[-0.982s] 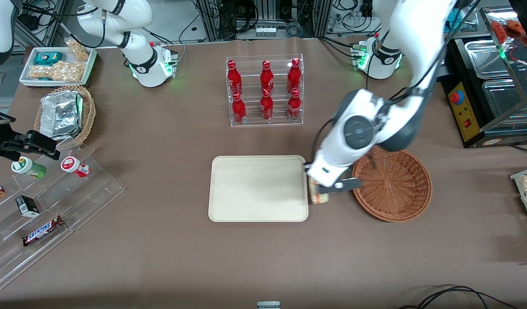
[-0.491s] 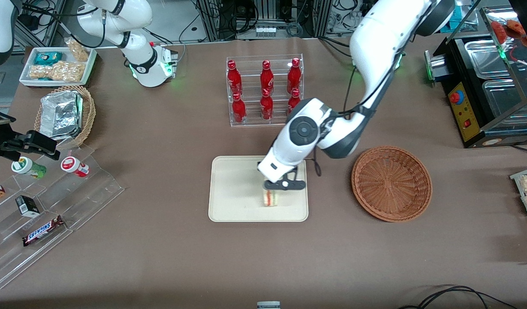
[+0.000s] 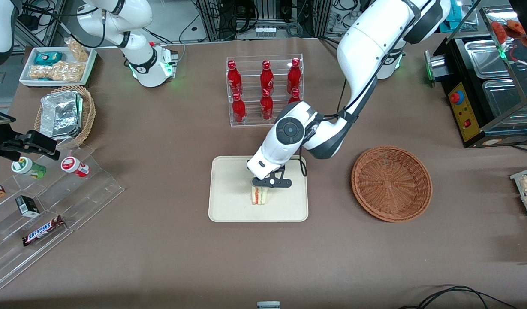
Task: Place sandwich from basket to tray
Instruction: 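Lift the sandwich and carry it with the left gripper over the cream tray, then lower the sandwich onto the tray and open the left gripper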
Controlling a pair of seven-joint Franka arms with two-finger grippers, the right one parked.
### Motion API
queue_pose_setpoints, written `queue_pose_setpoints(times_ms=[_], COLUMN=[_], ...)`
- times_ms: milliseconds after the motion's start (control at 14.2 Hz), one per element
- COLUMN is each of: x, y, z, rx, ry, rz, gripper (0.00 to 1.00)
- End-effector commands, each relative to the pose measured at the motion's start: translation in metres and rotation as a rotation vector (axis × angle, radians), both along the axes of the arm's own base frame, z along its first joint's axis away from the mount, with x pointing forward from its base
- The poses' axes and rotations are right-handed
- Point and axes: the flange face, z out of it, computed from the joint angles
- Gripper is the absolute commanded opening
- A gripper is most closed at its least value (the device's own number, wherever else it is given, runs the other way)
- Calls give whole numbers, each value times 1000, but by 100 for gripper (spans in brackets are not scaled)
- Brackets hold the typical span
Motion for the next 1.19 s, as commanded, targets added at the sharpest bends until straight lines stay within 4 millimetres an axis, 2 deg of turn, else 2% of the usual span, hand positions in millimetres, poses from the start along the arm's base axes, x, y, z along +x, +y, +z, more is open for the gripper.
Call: queue_pose_setpoints(times_ms=[0, 140, 211, 281, 421, 491, 561, 632, 702, 842, 912, 982, 1053, 1123], x=[5, 5, 6, 10, 18, 21, 22, 24, 39, 45, 44, 43, 44, 48], y=[-2, -2, -2, 0, 4, 20, 38, 60, 95, 142, 161, 189, 219, 258], z=[-5, -2, 4, 13, 53, 74, 96, 127, 153, 195, 203, 213, 220, 227], rx=[-8, -9, -12, -17, -31, 10, 66, 101, 103, 118, 141, 177, 204, 221], ry=[11, 20, 24, 22, -3, 11, 41, 55, 54, 67, 105, 144, 183, 219], rz=[21, 71, 120, 165, 213, 220, 222, 224, 261, 269, 256, 238, 210, 186], gripper=[30, 41, 58, 69, 87, 100, 100, 100, 100, 100, 100, 100, 100, 100])
